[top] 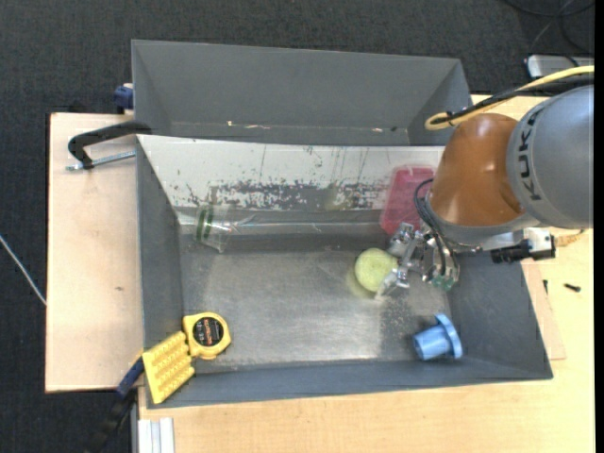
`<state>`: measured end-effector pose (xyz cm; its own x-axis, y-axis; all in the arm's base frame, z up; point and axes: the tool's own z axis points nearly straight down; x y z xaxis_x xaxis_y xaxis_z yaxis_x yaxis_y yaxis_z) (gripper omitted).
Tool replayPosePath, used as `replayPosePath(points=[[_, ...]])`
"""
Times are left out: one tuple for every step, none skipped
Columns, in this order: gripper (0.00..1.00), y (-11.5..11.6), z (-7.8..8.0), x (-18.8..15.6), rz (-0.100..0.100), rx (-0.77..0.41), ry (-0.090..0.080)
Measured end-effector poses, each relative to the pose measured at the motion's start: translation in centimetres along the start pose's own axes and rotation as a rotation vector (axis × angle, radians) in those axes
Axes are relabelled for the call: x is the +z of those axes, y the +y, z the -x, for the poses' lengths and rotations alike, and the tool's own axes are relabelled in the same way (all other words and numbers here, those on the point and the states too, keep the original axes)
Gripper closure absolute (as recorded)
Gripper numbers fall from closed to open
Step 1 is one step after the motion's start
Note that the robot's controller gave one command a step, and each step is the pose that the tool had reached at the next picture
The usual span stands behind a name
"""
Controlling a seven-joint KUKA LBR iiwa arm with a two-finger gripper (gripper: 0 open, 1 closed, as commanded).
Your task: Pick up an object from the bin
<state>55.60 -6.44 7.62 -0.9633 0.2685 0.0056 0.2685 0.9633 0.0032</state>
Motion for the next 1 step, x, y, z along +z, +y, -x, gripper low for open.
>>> replayPosePath(points=[[1.00, -2.86, 3.43, -16.24, -0.001, 0.040, -0.017]])
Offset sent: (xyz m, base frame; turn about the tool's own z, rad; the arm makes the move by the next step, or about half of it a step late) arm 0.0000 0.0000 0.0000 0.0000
